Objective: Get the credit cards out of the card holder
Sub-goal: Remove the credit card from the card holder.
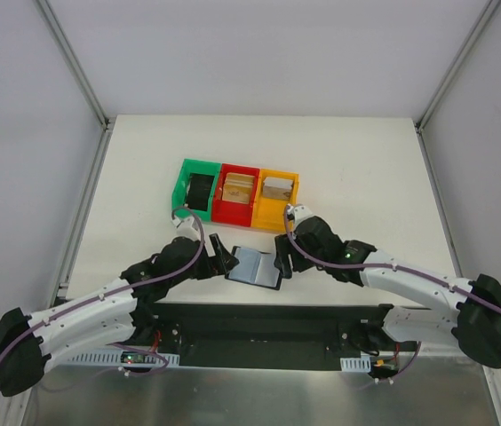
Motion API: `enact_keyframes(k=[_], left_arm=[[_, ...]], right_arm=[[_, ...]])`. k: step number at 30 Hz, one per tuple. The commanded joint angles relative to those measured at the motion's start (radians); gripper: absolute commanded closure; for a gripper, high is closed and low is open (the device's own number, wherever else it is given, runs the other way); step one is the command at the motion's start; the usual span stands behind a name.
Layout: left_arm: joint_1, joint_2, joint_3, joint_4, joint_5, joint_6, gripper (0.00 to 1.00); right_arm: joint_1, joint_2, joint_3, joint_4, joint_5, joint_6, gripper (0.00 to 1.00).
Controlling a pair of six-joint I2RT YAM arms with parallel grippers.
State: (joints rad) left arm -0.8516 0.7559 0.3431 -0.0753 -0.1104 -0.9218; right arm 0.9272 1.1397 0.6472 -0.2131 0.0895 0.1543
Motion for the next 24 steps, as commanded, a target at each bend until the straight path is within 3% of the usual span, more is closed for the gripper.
enact_keyframes(k=[1, 3, 6, 15, 24], left_arm=[[-0.007, 0.072, -0.035, 0.222, 0.066, 0.006, 0.21], [-0.009, 0.13, -0.026, 0.273, 0.104, 0.014, 0.38], [-0.009, 0.206, -0.003, 0.315, 0.15, 0.031, 0.49], [-0.007, 0.284, 0.03, 0.332, 0.14, 0.064, 0.51], [-0.007, 0.362, 0.071, 0.309, 0.133, 0.1, 0.55]], right_arm=[[0.015, -0.011, 0.017, 0.109, -0.054, 0.042, 0.38], [0.019, 0.005, 0.02, 0.126, -0.079, 0.047, 0.48], [0.032, 0.035, 0.022, 0.155, -0.128, 0.047, 0.55], [0.036, 0.207, 0.008, 0.234, -0.195, 0.057, 0.64], [0.035, 0.238, -0.03, 0.241, -0.174, 0.064, 0.73]])
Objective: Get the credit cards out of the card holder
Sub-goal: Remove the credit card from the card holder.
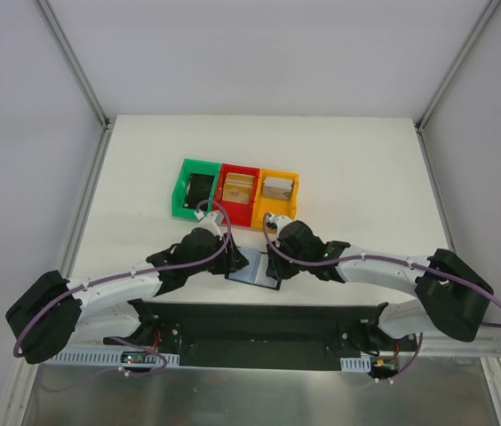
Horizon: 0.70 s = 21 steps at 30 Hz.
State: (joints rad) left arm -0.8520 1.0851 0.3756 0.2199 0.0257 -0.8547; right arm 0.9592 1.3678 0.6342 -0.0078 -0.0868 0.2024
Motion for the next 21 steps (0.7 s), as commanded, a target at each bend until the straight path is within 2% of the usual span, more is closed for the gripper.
enact_keyframes(k=[1, 13, 21], left_arm=[[-0.005, 0.044, 0.04, 0.015, 0.0, 0.032, 0.55], [-0.005, 0.107, 0.043, 0.01, 0.0, 0.036, 0.58], [-0.005, 0.108, 0.034, 0.009, -0.007, 0.029, 0.47]], right_arm=[[0.003, 0.014, -0.022, 0.035, 0.005, 0.017, 0.74], [0.003, 0.02, -0.062, 0.046, 0.03, 0.026, 0.77], [0.001, 0.027, -0.074, 0.054, 0.033, 0.029, 0.78]])
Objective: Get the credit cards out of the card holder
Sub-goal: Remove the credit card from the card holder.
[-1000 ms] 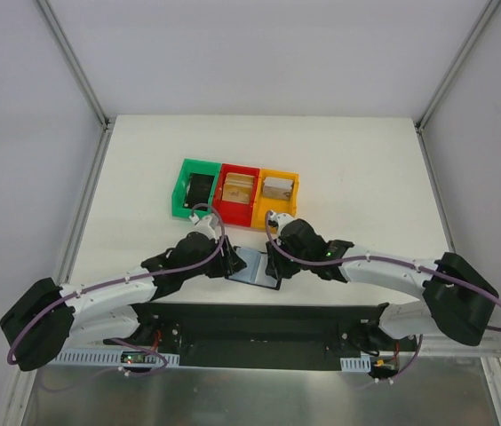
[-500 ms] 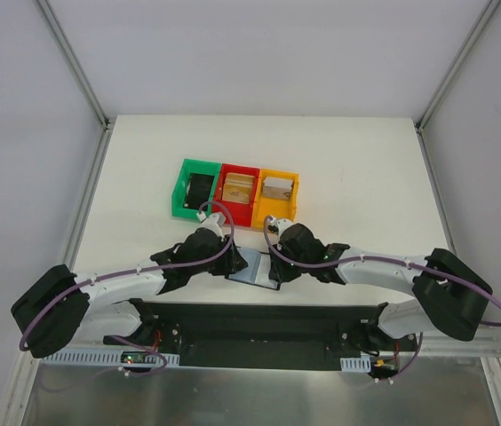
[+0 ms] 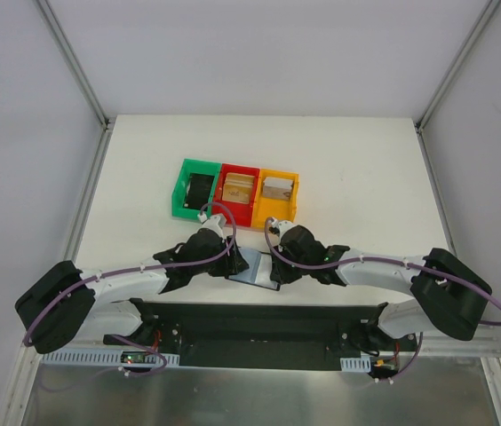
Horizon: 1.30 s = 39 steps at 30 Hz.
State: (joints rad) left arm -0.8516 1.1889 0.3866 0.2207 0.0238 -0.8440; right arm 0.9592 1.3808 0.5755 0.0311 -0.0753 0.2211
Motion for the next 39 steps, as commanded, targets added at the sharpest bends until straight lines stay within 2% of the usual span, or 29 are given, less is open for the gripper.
enact_keyframes(k=[1, 12, 21, 28, 33, 39], left_arm=[[-0.006, 0.011, 0.023, 0.011, 0.002, 0.019, 0.47], [-0.006, 0.069, 0.026, 0.092, 0.1, 0.022, 0.51], [-0.012, 0.152, 0.055, 0.219, 0.264, 0.045, 0.51], [-0.018, 0.13, 0.049, 0.284, 0.278, 0.045, 0.5], [-0.024, 0.091, 0.073, 0.286, 0.297, 0.062, 0.48], [-0.061, 0.144, 0.132, 0.286, 0.332, 0.082, 0.47]], right_arm=[[0.001, 0.015, -0.016, 0.015, 0.022, 0.011, 0.78], [0.0, 0.014, -0.022, 0.016, 0.02, 0.009, 0.78], [-0.007, -0.002, -0.025, 0.01, 0.032, 0.017, 0.77], [-0.016, -0.063, -0.028, -0.026, 0.069, 0.015, 0.7], [-0.023, -0.106, -0.026, -0.092, 0.124, 0.014, 0.62], [-0.037, -0.176, -0.029, -0.143, 0.146, 0.012, 0.57]])
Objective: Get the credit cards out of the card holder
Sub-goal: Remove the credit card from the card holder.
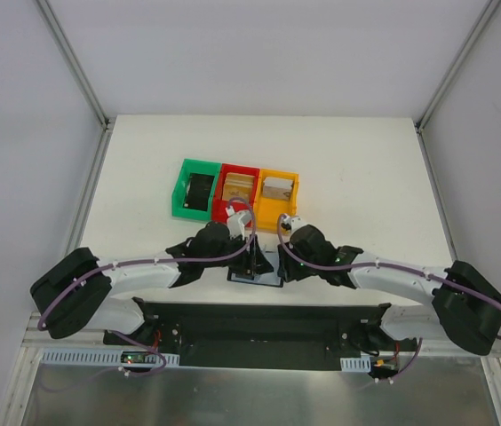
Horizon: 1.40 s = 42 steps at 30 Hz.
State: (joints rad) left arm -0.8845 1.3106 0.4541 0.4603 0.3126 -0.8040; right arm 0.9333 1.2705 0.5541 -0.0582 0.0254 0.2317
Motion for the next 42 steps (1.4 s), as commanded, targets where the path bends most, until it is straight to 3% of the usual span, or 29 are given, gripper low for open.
enact_keyframes(k=[1, 7, 11, 16, 24, 29, 33, 36, 42], left_arm=[[-0.037, 0.036, 0.076, 0.046, 0.045, 0.045, 0.47], [-0.068, 0.125, 0.139, 0.046, 0.065, 0.049, 0.47], [-0.07, 0.099, 0.14, 0.043, 0.046, 0.057, 0.46], [-0.065, -0.039, 0.14, -0.064, -0.013, 0.103, 0.41], [0.04, -0.358, -0.02, -0.216, -0.168, 0.06, 0.39], [0.131, -0.413, -0.136, -0.235, -0.168, 0.034, 0.48], [0.134, -0.358, -0.157, -0.212, -0.179, 0.032, 0.57], [0.134, -0.324, -0.158, -0.221, -0.211, 0.014, 0.69], [0.134, -0.274, -0.173, -0.195, -0.205, 0.029, 0.8]], right_arm=[[-0.016, -0.077, -0.01, -0.066, 0.05, 0.0, 0.56], [-0.034, -0.172, -0.006, -0.138, 0.09, -0.012, 0.55], [-0.053, -0.253, 0.009, -0.221, 0.134, -0.034, 0.54], [-0.064, -0.35, 0.032, -0.269, 0.111, -0.064, 0.53], [-0.059, -0.275, 0.081, -0.094, -0.145, -0.052, 0.51], [-0.042, -0.125, 0.109, 0.035, -0.238, -0.014, 0.53], [-0.041, -0.021, 0.102, 0.176, -0.315, 0.038, 0.53], [-0.044, 0.061, 0.104, 0.244, -0.373, 0.075, 0.53], [-0.054, 0.138, 0.101, 0.271, -0.381, 0.116, 0.55]])
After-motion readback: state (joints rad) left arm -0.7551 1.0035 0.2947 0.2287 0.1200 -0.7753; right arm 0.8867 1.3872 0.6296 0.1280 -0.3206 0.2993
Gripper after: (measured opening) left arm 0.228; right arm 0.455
